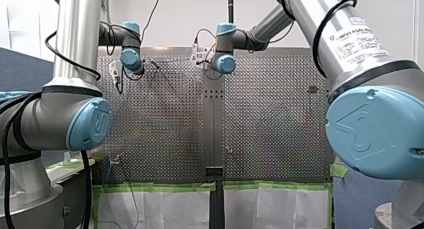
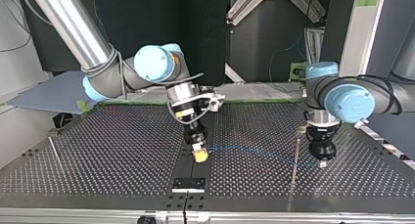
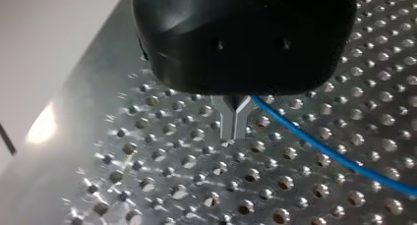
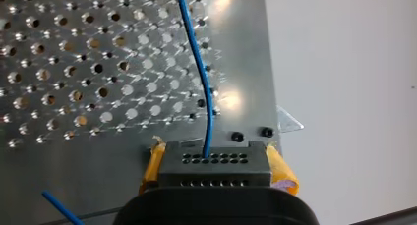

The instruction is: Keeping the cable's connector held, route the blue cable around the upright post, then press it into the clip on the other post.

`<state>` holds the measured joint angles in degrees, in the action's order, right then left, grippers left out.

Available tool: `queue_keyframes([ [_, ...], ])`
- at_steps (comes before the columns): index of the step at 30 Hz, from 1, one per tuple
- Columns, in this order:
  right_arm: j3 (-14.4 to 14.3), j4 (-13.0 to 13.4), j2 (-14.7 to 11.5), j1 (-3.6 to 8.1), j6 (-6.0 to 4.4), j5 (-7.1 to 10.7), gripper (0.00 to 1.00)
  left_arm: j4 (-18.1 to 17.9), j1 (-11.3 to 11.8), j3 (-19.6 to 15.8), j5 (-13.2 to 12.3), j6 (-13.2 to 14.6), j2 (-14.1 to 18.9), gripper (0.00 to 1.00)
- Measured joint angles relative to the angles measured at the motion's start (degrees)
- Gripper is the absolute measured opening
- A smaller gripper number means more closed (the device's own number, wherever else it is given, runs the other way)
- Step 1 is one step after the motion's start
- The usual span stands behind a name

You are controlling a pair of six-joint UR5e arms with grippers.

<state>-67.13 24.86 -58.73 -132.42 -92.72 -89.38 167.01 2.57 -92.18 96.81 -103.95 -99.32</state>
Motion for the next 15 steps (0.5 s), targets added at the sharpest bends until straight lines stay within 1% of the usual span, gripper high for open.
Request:
queue_keyframes([
  [3, 0.0, 0.1, 0.5, 0.26, 0.04, -0.02, 0.00, -0.1, 0.2, 0.0, -0.8, -0.8, -0.6, 0.00],
  [6, 0.0, 0.1, 1.0, 0.49, 0.13, -0.03, 0.00, -0.2, 0.2, 0.0, -1.9, -1.4, -1.9, 0.00],
  [10, 0.0, 0.0, 2.2, 0.60, 0.57, 0.00, 0.00, -0.2, -0.1, 0.0, -2.6, -1.7, -4.1, 0.00],
  [14, -0.1, -0.6, 3.6, 0.52, 1.00, 0.13, 0.00, -0.3, -0.3, 0.0, -2.8, -1.9, -4.9, 0.00],
  [15, -0.1, -0.8, 3.9, 0.44, 1.12, 0.17, 0.00, -0.5, -0.3, 0.0, -2.9, -1.9, -4.9, 0.03],
])
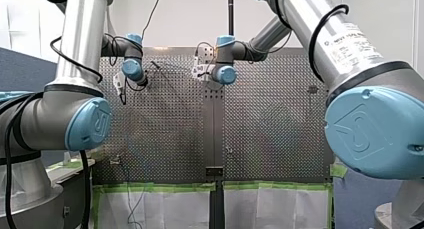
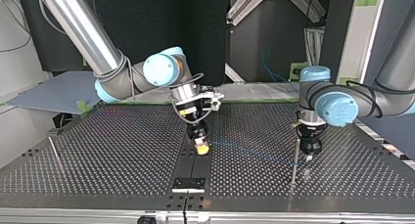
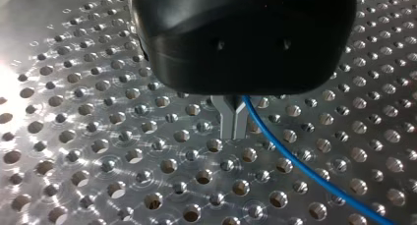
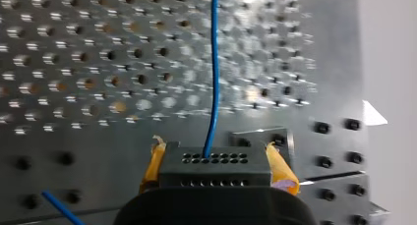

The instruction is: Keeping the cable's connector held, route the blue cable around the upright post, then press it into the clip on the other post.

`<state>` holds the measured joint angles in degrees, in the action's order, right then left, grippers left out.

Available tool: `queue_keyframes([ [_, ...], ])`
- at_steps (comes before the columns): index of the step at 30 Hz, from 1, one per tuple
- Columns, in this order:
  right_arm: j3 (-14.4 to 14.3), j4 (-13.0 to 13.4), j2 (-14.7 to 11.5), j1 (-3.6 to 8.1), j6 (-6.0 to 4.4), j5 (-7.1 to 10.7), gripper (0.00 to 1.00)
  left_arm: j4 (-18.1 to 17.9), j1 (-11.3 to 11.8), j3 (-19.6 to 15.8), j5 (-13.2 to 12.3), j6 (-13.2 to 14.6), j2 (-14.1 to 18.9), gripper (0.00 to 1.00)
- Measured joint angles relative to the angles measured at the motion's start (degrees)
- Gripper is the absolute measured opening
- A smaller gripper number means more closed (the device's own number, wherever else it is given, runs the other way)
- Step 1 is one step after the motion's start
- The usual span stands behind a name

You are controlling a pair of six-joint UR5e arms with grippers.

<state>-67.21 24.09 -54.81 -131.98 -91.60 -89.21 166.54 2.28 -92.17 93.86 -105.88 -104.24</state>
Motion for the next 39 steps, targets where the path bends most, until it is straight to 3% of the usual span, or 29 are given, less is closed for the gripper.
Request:
queue_keyframes([
  [1, 0.0, -0.1, 0.2, -0.06, 0.09, 0.03, 0.00, -0.3, 0.0, 0.0, -0.2, -0.1, 0.0, 0.12],
  [2, 0.0, -0.2, 0.5, -0.13, 0.19, 0.04, 0.00, -0.6, 0.0, 0.0, -0.4, -0.2, -0.1, 0.12],
  [4, -0.1, -0.5, 1.0, -0.25, 0.46, 0.06, 0.00, -1.1, 0.0, 0.0, -0.7, -0.8, -0.1, 0.32],
  [5, -0.1, -0.7, 1.2, -0.30, 0.61, 0.06, 0.00, -1.3, 0.0, 0.0, -0.8, -1.1, -0.1, 0.32],
  [7, -0.1, -1.3, 1.7, -0.41, 1.03, 0.01, 0.00, -1.5, 0.0, 0.0, -0.9, -2.0, -0.1, 0.51],
  [8, -0.1, -1.6, 1.9, -0.44, 1.22, -0.02, 0.00, -1.6, 0.0, 0.0, -1.0, -2.5, -0.1, 0.51],
  [9, -0.2, -2.0, 2.1, -0.47, 1.46, -0.07, 0.00, -1.7, 0.0, 0.0, -1.1, -2.8, -0.1, 0.60],
  [11, -0.4, -2.3, 2.4, -0.49, 1.70, -0.20, 0.00, -1.8, 0.0, 0.0, -1.1, -3.7, -0.1, 0.64],
  [12, -0.7, -2.4, 2.5, -0.49, 1.79, -0.32, 0.00, -1.8, 0.0, 0.0, -1.1, -4.0, -0.1, 0.72],
  [19, -2.6, -2.3, 2.8, -0.53, 2.09, -0.83, 0.00, -1.5, 0.0, 0.0, -1.9, -5.9, -0.8, 0.90],
  [24, -3.8, -2.0, 3.2, -0.56, 2.22, -1.01, 0.00, -1.2, 0.0, 0.0, -2.0, -6.1, -1.6, 1.00],
  [32, -4.8, -1.9, 4.1, -0.58, 2.43, -1.28, 0.00, -1.1, 0.2, 0.0, -1.8, -6.2, -1.8, 1.00],
  [39, -7.0, -0.8, 7.0, -0.69, 2.68, -2.78, 0.00, -1.3, 0.2, 0.0, -1.8, -6.6, -1.8, 1.00],
])
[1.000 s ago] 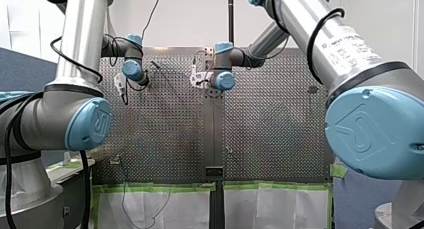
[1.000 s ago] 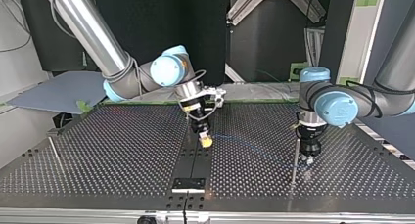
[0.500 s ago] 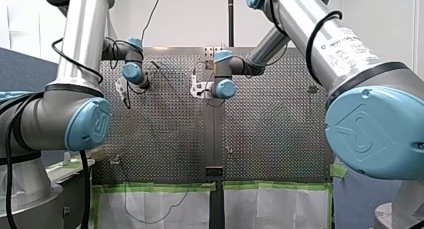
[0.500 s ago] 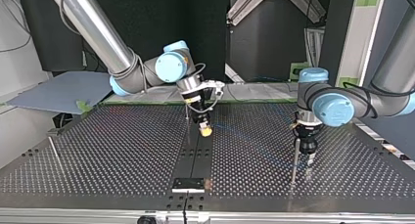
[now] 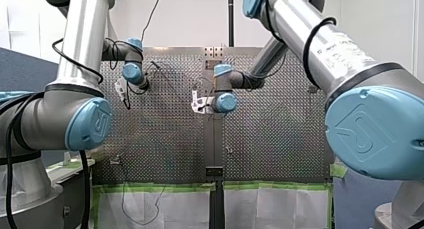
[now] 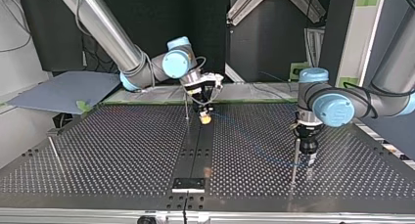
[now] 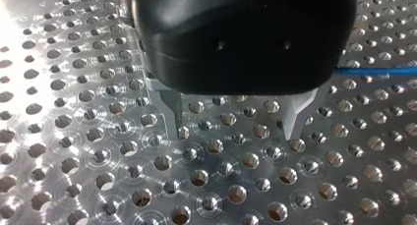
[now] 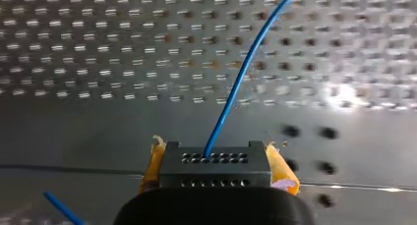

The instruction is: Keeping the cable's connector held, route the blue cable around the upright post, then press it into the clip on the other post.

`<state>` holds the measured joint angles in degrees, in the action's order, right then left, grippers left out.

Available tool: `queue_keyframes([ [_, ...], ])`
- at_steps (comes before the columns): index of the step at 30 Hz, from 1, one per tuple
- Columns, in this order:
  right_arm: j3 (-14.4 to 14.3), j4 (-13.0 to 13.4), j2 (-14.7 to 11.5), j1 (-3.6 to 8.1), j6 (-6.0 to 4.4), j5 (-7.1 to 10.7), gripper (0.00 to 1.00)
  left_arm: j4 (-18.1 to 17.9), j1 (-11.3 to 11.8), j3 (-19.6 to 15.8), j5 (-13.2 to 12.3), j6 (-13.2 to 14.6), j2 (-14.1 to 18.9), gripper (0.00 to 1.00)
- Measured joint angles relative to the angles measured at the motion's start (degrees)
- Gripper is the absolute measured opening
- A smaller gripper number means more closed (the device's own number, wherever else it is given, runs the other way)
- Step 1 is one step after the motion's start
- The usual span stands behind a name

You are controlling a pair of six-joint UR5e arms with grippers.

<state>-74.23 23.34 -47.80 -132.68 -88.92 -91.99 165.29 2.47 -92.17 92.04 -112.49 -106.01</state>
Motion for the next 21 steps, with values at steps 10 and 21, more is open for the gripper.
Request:
queue_keyframes([
  [10, -1.6, 1.3, 3.2, -0.26, 0.46, -1.74, 0.00, -0.1, 0.0, 0.0, -0.1, -0.2, 0.0, 1.00],
  [21, -5.9, 5.9, 4.0, -0.31, 0.19, -2.00, 0.00, -0.1, -0.2, 0.0, -0.1, -0.4, 0.0, 1.00],
])
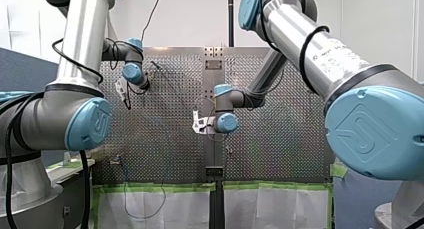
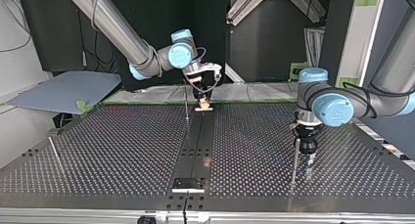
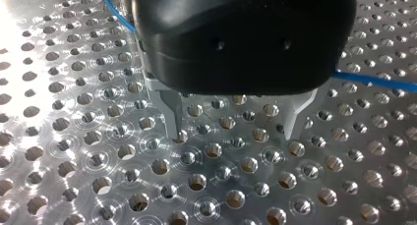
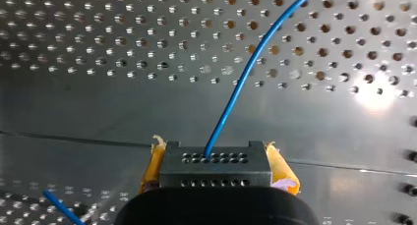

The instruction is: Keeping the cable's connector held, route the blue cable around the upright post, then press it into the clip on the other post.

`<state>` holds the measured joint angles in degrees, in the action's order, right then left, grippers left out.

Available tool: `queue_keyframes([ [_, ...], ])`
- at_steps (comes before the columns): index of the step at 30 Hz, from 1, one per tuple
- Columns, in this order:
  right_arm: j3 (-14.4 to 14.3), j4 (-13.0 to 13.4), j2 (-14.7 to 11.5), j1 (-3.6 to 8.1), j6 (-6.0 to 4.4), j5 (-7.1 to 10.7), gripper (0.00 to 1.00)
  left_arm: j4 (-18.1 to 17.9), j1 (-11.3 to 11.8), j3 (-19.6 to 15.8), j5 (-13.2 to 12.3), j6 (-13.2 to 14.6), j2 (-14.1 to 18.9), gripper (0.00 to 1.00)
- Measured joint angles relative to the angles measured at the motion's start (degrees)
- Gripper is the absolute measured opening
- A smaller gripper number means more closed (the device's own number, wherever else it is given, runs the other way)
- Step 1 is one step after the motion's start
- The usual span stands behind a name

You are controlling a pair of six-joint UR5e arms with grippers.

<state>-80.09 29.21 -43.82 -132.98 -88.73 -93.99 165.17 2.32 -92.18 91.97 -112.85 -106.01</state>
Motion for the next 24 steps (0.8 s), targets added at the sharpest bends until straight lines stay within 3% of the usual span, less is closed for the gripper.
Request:
queue_keyframes([
  [6, -2.9, 2.9, 0.3, 0.34, -1.09, 0.02, 0.00, 0.0, 0.0, 0.0, 0.0, -0.2, 0.0, 1.00],
  [11, -4.9, 5.1, 1.1, 0.45, -1.22, 0.02, 0.00, 0.0, 0.0, 0.0, 0.0, -0.2, 0.0, 1.00],
  [24, -5.5, 7.8, 8.0, 0.16, -1.26, -2.60, 0.00, 0.0, 0.0, 0.0, 0.1, -0.3, 0.0, 1.00],
])
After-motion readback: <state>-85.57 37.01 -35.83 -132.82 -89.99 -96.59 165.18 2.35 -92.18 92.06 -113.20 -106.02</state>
